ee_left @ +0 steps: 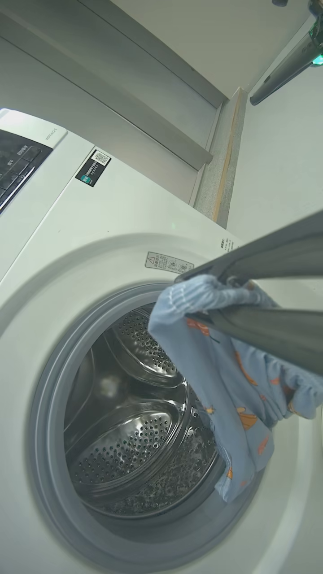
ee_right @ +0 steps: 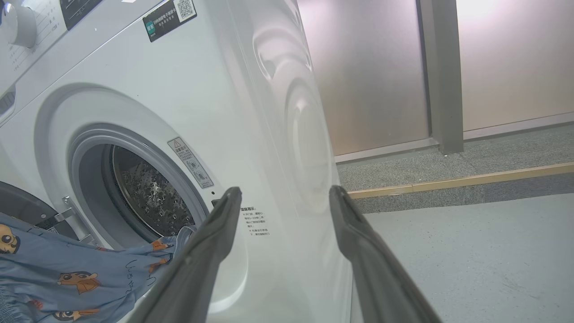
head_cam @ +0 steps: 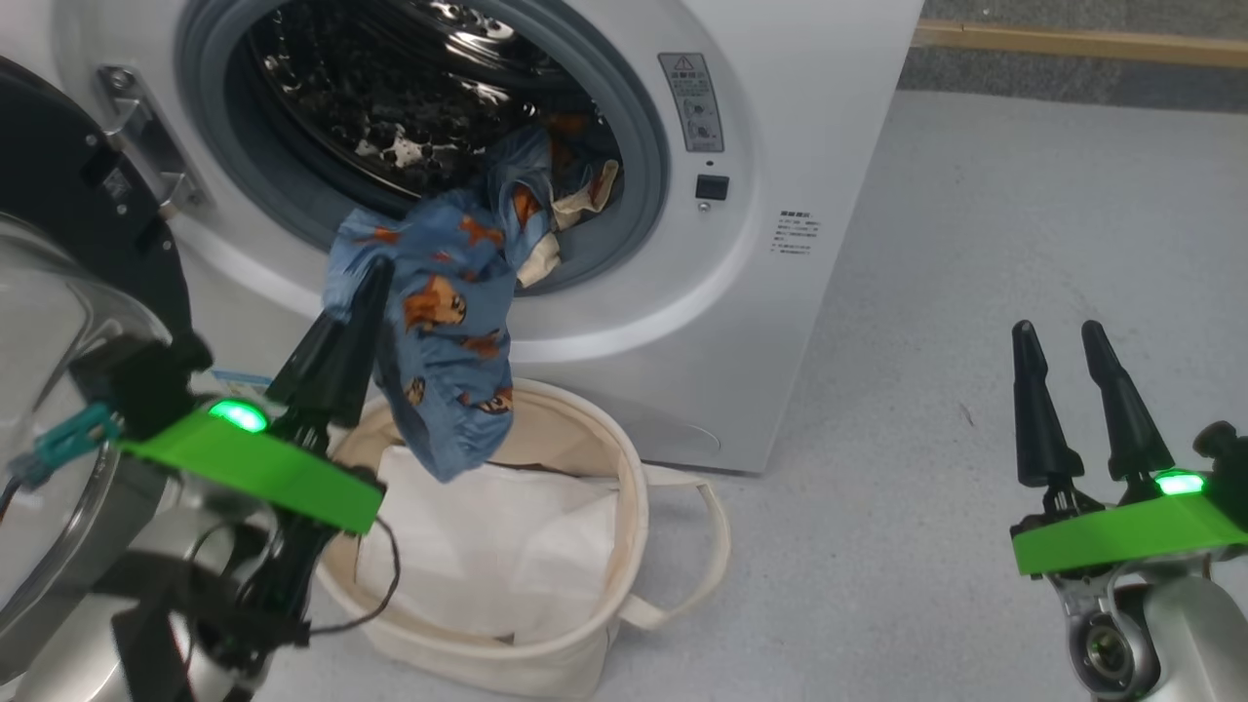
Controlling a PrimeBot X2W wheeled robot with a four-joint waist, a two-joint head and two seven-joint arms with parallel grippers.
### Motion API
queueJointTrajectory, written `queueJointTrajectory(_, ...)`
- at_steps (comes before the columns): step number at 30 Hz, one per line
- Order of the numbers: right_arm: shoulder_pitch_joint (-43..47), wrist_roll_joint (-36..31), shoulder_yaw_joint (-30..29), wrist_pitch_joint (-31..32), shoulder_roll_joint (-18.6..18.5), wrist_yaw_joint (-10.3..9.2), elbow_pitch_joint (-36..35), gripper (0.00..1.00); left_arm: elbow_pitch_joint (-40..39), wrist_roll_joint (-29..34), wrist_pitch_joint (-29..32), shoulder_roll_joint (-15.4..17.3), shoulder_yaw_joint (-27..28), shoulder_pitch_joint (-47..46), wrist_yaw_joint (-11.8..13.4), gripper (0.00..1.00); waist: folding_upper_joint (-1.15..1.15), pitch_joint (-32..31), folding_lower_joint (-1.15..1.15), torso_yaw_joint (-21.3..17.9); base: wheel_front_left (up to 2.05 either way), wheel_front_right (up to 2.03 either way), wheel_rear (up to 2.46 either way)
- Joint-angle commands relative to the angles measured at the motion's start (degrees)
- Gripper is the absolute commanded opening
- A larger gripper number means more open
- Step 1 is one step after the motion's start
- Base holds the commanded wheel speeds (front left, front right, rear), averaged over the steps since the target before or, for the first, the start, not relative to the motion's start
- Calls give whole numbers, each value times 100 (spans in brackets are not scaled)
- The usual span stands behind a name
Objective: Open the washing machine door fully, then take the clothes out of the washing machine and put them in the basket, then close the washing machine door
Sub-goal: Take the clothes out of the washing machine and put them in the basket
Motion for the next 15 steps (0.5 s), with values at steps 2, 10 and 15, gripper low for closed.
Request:
queueJointTrajectory(2, -37, 29, 107, 49, -119, 5, -210, 100, -472, -64, 37, 325, 384, -7, 142, 0, 0, -56, 1, 19, 0, 0, 0)
queueJointTrajectory(10, -28, 21, 108, 108, -127, 5, -271, 100, -1296, -170, -122, 456, 668, 305, 354, 0, 0, -65, 1, -5, 0, 0, 0)
queueJointTrajectory(15, -11, 11, 104, 121, -118, 5, -269, 100, -1682, -201, -208, 497, 806, 451, 430, 0, 0, -75, 1, -18, 0, 0, 0)
